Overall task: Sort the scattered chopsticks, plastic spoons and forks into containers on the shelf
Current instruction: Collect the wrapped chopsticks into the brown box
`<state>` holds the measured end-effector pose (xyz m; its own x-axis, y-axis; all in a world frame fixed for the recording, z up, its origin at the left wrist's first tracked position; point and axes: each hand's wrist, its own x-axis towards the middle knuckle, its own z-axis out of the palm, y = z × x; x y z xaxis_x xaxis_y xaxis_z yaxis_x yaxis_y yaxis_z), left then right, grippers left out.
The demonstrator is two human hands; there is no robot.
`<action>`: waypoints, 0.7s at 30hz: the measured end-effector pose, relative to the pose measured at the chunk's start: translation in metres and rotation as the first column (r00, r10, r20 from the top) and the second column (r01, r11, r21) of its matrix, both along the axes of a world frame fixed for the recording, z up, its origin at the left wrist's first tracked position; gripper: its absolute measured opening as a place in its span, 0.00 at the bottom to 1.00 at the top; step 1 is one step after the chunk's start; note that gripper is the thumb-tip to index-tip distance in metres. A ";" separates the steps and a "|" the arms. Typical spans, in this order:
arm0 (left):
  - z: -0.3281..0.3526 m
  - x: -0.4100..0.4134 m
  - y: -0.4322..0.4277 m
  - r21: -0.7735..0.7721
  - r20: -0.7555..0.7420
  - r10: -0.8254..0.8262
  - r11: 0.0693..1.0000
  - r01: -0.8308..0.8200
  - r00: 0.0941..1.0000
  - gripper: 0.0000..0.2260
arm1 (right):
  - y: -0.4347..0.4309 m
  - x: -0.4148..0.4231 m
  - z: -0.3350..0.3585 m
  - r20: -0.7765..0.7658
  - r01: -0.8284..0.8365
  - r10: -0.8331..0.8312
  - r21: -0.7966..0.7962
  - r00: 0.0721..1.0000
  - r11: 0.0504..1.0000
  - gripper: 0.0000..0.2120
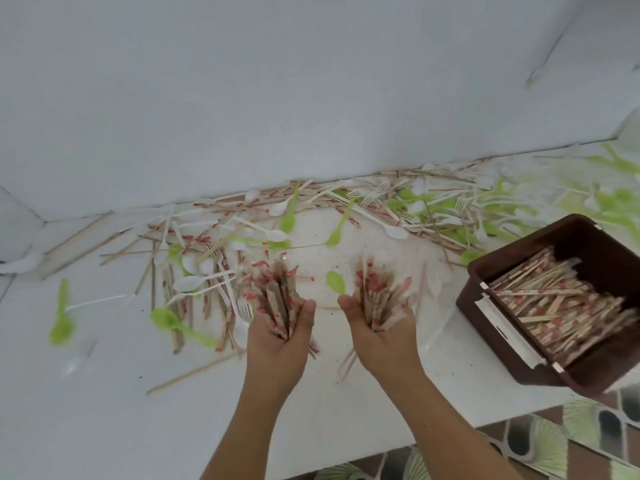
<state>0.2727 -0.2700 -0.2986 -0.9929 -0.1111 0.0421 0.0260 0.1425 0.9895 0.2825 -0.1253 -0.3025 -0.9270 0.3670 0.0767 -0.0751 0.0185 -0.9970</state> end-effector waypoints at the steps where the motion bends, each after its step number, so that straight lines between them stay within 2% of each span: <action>1: -0.001 0.002 0.000 -0.005 -0.003 0.027 1.000 -0.027 1.000 0.11 | -0.001 0.000 -0.004 -0.030 -0.058 0.059 0.037 0.998 0.998 0.08; 4: -0.016 0.005 -0.006 -0.047 0.016 0.018 0.999 -0.017 1.000 0.12 | -0.006 0.000 -0.028 -0.023 -0.145 0.148 0.084 0.989 0.986 0.14; 6: -0.035 0.005 -0.012 -0.073 0.071 -0.020 0.997 0.025 0.997 0.14 | -0.007 0.001 -0.056 0.066 -0.173 0.166 0.120 0.984 0.978 0.16; 8: -0.054 0.005 -0.015 -0.123 0.135 -0.047 0.990 0.064 0.990 0.16 | -0.009 0.005 -0.079 0.209 -0.233 0.201 0.142 0.957 0.962 0.10; 9: -0.061 0.005 -0.014 -0.123 0.158 -0.071 0.988 0.091 0.985 0.12 | -0.009 0.008 -0.084 0.312 -0.277 0.217 0.166 0.925 0.946 0.07; 11: -0.069 0.003 -0.012 -0.117 0.200 -0.128 0.981 0.153 0.971 0.15 | -0.009 0.011 -0.091 0.443 -0.327 0.220 0.180 0.869 0.928 0.06; 13: -0.072 -0.002 -0.010 -0.143 0.203 -0.142 0.974 0.173 0.969 0.16 | -0.012 0.010 -0.083 0.440 -0.299 0.192 0.186 0.877 0.936 0.07; 15: -0.060 -0.005 -0.006 -0.135 0.254 -0.139 0.975 0.178 0.957 0.10 | -0.011 0.010 -0.063 0.396 -0.196 0.134 0.121 0.908 0.973 0.09; 17: -0.037 -0.008 0.003 -0.159 0.285 -0.178 0.960 0.230 0.942 0.14 | 0.001 0.015 -0.031 0.389 -0.083 0.058 0.048 0.919 0.995 0.09; 18: -0.022 -0.011 0.009 -0.195 0.290 -0.219 0.939 0.282 0.932 0.14 | 0.013 0.020 -0.015 0.369 -0.028 0.015 0.030 0.929 0.999 0.12; 19: -0.003 -0.014 0.018 -0.224 0.284 -0.272 0.914 0.340 0.919 0.14 | 0.031 0.026 0.005 0.337 0.017 -0.036 0.060 0.941 0.998 0.17; 21: 0.041 -0.023 0.047 -0.265 0.302 -0.401 0.836 0.480 0.865 0.16 | 0.084 0.044 0.045 0.268 0.073 -0.144 0.257 0.953 0.964 0.22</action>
